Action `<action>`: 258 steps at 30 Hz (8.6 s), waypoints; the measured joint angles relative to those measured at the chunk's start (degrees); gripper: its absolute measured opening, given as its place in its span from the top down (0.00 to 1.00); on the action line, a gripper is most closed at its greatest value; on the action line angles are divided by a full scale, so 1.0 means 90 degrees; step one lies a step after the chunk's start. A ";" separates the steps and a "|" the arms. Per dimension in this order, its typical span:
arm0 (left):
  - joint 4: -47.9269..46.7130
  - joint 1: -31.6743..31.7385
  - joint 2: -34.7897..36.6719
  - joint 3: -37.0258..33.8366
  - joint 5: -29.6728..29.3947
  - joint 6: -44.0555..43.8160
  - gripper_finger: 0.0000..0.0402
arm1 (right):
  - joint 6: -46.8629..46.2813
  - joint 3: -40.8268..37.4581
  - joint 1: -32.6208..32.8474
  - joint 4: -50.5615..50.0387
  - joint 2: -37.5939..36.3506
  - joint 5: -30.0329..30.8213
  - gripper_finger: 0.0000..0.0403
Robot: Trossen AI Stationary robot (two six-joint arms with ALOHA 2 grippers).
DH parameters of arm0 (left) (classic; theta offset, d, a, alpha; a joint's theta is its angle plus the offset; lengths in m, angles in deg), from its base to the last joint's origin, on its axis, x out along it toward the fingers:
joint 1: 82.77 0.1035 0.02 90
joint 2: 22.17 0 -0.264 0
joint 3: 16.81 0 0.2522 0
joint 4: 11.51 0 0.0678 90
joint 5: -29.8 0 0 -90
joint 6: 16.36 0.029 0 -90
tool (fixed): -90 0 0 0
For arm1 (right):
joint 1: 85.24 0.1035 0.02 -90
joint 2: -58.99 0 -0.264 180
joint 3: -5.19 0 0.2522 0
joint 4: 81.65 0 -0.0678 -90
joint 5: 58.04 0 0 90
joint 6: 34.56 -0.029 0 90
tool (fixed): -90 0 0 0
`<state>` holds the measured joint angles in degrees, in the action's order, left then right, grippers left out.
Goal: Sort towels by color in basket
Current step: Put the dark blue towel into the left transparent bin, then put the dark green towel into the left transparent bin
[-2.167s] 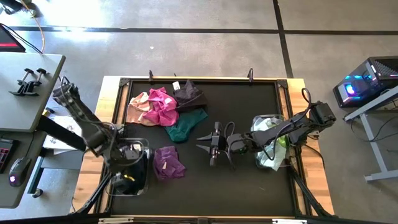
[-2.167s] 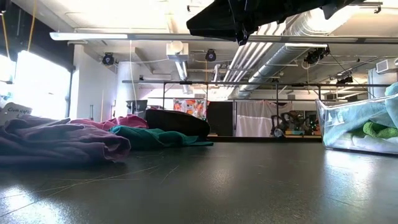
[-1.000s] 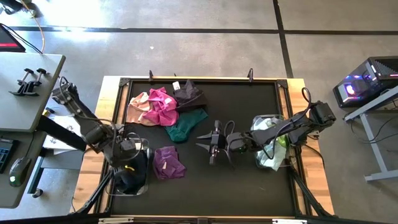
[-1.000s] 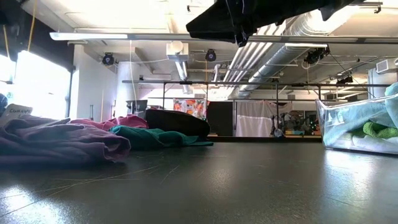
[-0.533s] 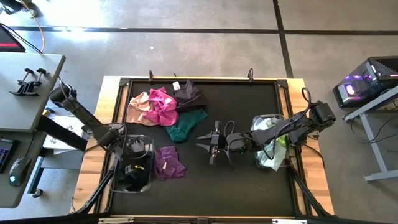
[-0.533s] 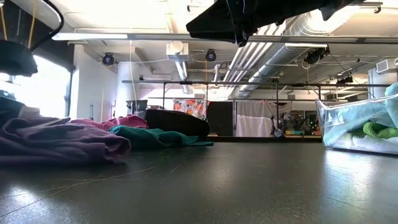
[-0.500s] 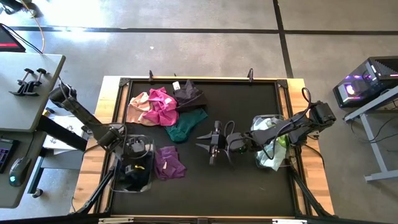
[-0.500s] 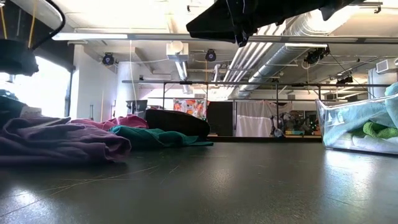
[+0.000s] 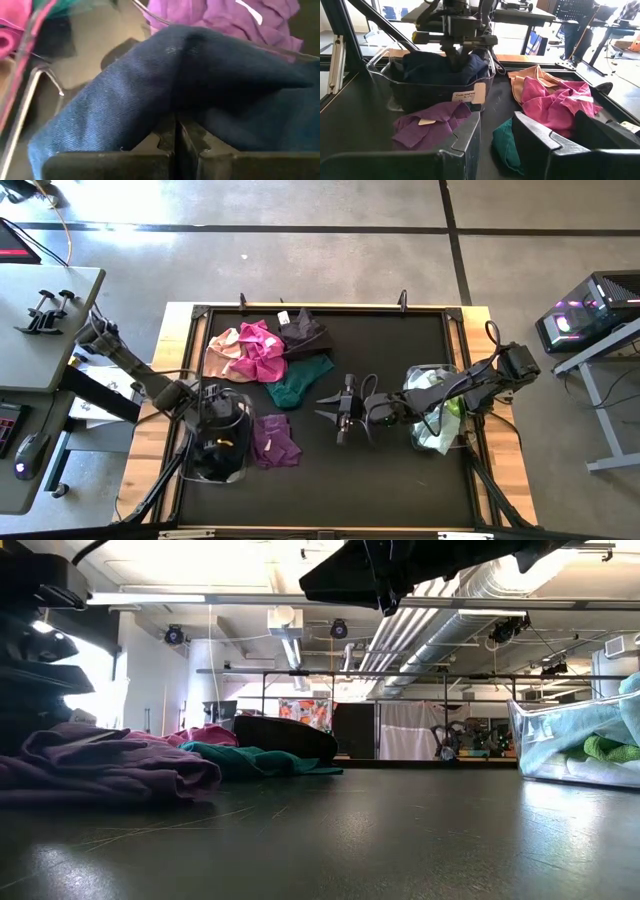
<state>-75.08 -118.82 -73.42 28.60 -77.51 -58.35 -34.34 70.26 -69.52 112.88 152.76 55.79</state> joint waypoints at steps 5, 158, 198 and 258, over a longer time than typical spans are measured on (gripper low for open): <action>-0.0042 0.0352 0.0005 -0.0123 -0.0149 0.0470 1.00 | 0.0000 0.0000 0.0000 -0.0027 0.0000 0.0000 0.73; 0.9435 0.2588 -0.2772 -0.0059 0.0694 0.6582 0.61 | 0.0147 0.0002 -0.0100 0.0310 0.0826 0.0125 0.94; 0.7387 0.1876 -0.1904 -0.0081 -0.2174 0.7800 0.87 | -0.1371 0.0039 -0.0311 -0.0488 -0.0386 -0.1991 0.61; -0.2694 0.0808 0.0071 0.2401 0.0777 0.0037 0.42 | -0.1020 0.0005 -0.0083 -0.0738 -0.0233 -0.1331 0.61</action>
<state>-99.32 -111.54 -72.78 50.21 -70.52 -58.01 -43.51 70.30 -70.26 106.24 150.66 43.82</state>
